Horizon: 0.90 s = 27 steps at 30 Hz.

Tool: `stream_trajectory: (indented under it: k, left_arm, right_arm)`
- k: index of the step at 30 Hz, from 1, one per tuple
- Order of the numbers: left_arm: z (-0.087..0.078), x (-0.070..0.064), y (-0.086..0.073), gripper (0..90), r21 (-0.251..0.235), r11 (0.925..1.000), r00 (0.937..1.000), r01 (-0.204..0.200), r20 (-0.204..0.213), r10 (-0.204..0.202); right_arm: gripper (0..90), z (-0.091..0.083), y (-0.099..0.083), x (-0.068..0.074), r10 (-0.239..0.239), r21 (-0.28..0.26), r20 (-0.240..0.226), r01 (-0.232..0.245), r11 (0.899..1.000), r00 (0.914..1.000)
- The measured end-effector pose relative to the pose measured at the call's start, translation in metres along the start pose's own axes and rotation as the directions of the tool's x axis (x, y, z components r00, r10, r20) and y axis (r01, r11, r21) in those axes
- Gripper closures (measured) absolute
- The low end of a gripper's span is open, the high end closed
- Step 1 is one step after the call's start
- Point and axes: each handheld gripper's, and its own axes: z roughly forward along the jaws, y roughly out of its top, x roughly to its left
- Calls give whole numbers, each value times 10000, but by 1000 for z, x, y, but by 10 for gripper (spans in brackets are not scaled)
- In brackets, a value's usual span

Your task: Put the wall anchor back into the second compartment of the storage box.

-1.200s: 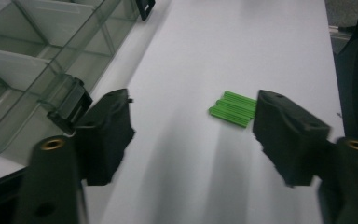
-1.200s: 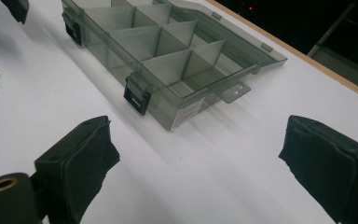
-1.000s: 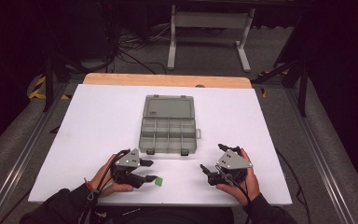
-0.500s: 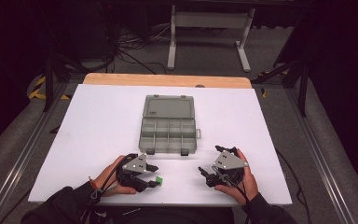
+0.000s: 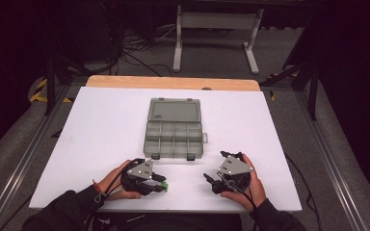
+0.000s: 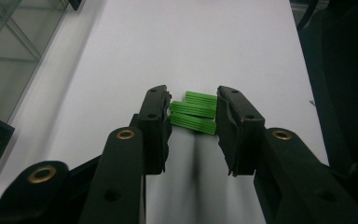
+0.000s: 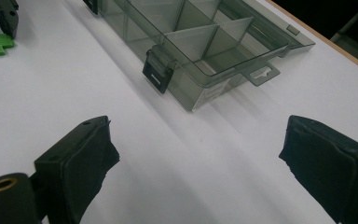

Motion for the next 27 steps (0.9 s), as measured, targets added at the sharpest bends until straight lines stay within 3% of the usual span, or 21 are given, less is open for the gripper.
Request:
stream_trajectory:
  k: [1,3,7,9,11,14,19,23,27]
  left_arm:
    - [0,0,0,654,19,10000,10000,-79,-3,79]
    - [-1,-1,0,743,35,10000,9999,-34,-94,35]
    - [-2,0,-1,782,6,10000,9999,-99,-53,99]
    - [-2,1,-1,761,-5,10000,9999,-47,-114,47]
    - [-1,2,-1,675,-45,9998,9995,169,-266,-170]
    - [-1,2,1,682,-108,9994,9991,321,-289,-324]
    - [-4,7,3,675,-752,9903,9922,1169,-345,-1197]
    - [0,6,5,659,-676,9897,9915,1265,-230,-1283]
    - [6,6,6,674,-352,9913,9909,1268,-408,-1282]
  right_arm:
    - [87,0,0,0,3,3,4,-3,10000,10000]
    - [88,0,0,0,-11,3,-7,11,10000,10000]
    - [87,0,0,0,8,-19,-9,-8,10000,10000]
    - [88,0,0,0,8,-12,-15,-8,10000,10000]
    - [88,0,0,0,4,8,-26,-4,10000,10000]
    - [88,0,0,0,-26,48,-20,26,10000,10000]
    - [88,0,0,0,-6,40,-11,6,10000,10000]
    - [89,0,0,0,-27,26,11,27,10000,10000]
    - [89,0,0,0,-16,46,11,16,10000,10000]
